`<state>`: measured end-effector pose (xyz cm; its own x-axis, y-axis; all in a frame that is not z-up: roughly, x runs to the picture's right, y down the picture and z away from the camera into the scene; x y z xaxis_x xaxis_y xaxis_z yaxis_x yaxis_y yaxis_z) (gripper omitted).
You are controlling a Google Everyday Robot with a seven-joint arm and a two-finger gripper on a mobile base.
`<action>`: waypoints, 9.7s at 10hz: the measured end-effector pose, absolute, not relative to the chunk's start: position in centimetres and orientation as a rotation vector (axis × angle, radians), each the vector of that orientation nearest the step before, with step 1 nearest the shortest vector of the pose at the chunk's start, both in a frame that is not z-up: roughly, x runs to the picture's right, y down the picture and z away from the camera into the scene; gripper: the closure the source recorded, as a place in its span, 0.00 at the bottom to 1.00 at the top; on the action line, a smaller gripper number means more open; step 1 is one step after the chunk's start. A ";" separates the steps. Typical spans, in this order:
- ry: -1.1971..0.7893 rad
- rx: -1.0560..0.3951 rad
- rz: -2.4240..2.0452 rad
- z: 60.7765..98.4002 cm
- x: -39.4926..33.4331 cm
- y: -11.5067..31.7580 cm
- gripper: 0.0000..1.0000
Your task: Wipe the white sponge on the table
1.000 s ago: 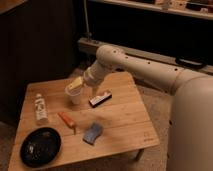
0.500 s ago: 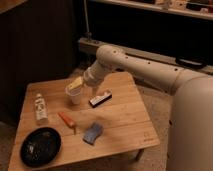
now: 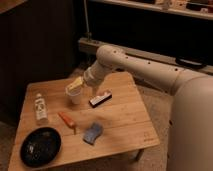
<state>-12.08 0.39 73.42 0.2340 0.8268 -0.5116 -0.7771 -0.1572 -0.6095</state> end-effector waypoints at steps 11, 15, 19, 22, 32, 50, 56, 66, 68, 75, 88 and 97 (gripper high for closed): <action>-0.043 -0.984 1.430 73.7 -11.6 -0.1 0.20; 0.079 -0.897 1.515 73.0 -8.7 -1.3 0.20; 0.031 -0.865 1.589 69.1 -8.6 3.7 0.20; 0.081 -0.841 1.645 67.8 -9.0 9.8 0.20; 0.198 -0.931 1.851 76.4 -2.9 17.4 0.20; 0.524 -0.915 1.825 79.3 -6.2 20.4 0.20; 0.544 -0.906 1.847 79.6 -6.0 21.0 0.20; 0.573 -0.912 1.843 80.2 -5.8 21.7 0.60; 0.600 -0.916 1.843 80.3 -5.8 22.1 0.60; 0.603 -0.897 1.812 78.2 -6.2 21.1 0.27; 0.488 -0.886 1.672 79.9 -9.5 20.6 0.20; 0.527 -0.883 1.549 80.2 -10.8 21.5 0.20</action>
